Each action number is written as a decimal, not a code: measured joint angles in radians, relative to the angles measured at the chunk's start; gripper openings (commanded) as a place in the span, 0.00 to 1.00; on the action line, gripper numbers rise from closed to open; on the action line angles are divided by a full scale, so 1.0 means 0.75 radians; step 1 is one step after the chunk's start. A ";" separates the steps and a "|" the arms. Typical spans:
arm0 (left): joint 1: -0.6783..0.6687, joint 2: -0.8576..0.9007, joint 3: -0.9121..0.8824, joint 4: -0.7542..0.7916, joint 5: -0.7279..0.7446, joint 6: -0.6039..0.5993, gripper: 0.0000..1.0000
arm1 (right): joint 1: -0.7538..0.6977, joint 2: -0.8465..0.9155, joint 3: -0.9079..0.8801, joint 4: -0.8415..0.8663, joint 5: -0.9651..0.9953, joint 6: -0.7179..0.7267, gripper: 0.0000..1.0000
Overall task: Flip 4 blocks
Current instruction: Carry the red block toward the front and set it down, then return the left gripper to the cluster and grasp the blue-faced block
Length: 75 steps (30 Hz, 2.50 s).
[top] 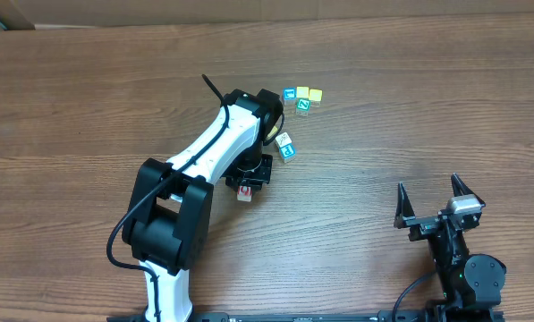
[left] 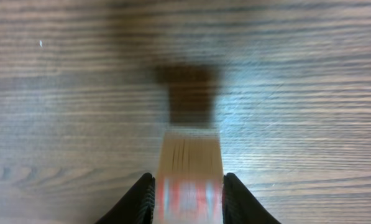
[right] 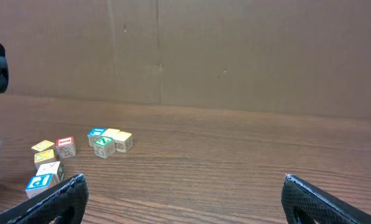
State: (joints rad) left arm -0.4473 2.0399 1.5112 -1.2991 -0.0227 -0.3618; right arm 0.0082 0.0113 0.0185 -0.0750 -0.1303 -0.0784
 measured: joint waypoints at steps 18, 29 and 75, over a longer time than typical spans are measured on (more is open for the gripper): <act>0.031 -0.060 -0.108 0.122 -0.026 -0.038 0.26 | 0.000 0.000 0.000 0.000 0.001 -0.001 1.00; 0.222 -0.214 -0.038 0.282 -0.027 -0.074 0.04 | 0.000 0.000 0.000 0.000 0.000 0.000 1.00; 0.150 -0.119 -0.074 0.431 0.149 -0.047 0.05 | 0.000 0.000 0.000 0.001 -0.001 0.000 1.00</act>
State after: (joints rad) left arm -0.3347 1.9511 1.4555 -0.9756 0.0891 -0.3969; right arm 0.0082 0.0113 0.0185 -0.0742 -0.1307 -0.0784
